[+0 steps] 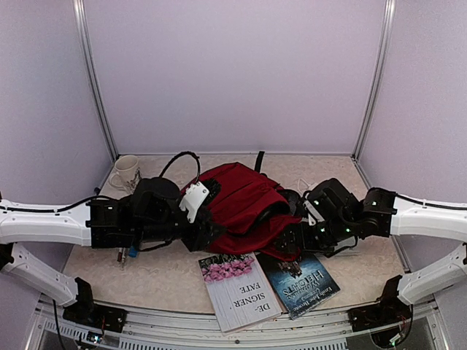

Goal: Pack the student bag
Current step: Place the book in the largest pocket of the bag, then adjust the book at the corner of the board.

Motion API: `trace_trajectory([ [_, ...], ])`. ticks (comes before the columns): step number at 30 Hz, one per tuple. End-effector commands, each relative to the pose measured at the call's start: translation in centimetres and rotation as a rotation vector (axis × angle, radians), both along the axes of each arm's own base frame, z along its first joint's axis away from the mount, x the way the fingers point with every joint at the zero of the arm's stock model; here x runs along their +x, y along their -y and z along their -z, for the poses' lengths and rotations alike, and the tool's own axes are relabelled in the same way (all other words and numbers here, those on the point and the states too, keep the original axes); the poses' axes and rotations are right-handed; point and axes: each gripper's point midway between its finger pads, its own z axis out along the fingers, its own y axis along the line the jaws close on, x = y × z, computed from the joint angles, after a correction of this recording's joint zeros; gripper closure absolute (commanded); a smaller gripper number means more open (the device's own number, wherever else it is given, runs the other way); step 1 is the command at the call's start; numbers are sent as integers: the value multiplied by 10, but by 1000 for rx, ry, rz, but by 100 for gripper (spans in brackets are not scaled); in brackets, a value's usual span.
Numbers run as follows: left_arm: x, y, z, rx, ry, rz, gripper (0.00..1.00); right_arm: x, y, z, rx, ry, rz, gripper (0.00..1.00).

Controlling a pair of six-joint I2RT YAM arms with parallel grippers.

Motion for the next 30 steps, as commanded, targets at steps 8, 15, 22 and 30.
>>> trace_trajectory([
  [8, -101, -33, 122, 84, -409, -33, 42, -81, -59, 53, 87, -142, -396, 3],
  [15, -117, -43, 178, 135, -504, -24, 49, -83, -71, 89, 47, -180, -458, 7],
  [22, -122, -44, 203, 149, -522, 6, 51, -89, -84, 103, 104, -213, -500, 8],
  [30, -130, -41, 211, 127, -535, 70, 52, -98, -143, 34, 443, -122, -669, 10],
])
